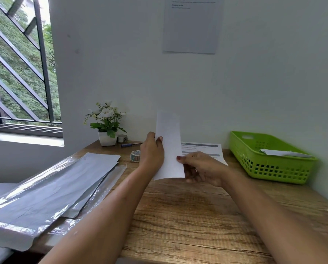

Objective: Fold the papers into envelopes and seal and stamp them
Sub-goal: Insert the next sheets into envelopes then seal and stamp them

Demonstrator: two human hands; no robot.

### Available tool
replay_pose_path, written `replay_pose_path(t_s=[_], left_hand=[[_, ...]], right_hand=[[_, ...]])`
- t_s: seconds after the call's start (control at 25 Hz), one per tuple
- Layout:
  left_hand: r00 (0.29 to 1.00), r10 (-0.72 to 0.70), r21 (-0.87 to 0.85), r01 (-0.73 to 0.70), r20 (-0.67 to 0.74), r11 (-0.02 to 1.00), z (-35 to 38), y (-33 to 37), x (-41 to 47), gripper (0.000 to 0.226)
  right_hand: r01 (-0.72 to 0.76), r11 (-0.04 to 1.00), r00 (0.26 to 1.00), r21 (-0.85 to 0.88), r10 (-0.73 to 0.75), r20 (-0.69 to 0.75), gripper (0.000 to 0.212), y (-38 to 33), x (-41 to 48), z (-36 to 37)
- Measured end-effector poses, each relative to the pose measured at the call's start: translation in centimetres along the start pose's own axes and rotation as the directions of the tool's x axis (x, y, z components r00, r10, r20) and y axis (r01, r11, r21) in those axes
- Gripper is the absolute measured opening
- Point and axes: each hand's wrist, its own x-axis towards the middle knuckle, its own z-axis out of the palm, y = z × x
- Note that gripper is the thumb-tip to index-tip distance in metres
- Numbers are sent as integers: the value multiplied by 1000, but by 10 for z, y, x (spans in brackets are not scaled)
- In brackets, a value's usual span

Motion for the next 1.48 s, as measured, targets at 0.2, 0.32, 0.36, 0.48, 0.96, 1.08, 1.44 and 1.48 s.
replay_pose_path(t_s=[0.2,0.32,0.36,0.48,0.96,1.08,1.44,1.48], left_hand=[[984,-97,-33,93,-152,995,-7,-8,10,23],[969,-157,-98,140,-190,985,-11,-11,12,26],[970,-171,-141,147,-172,979,-12,-10,12,24],[980,-191,-408,197,57,892,-5,1,4,15],[991,62,-348,-18,115,937,11,13,-12,15],[976,169,-45,-164,134,985,6,4,-13,13],[898,278,267,-376,342,887,-24,-4,-44,5],[914,245,282,-341,324,897,-35,-7,-47,6]], right_hand=[[-34,987,968,-155,71,241,27,-4,-5,-6],[-40,976,961,-214,96,261,32,-6,-10,-17],[-45,980,979,-192,82,188,37,-5,-9,-20],[23,993,995,-112,-34,-97,48,-5,-5,-30],[-61,413,774,-909,-555,-304,36,-45,-62,-24],[-155,171,964,-973,-190,-187,46,-13,-76,21],[-207,65,978,-976,36,-205,55,17,-56,41],[-169,70,985,-983,-20,-171,50,14,-56,46]])
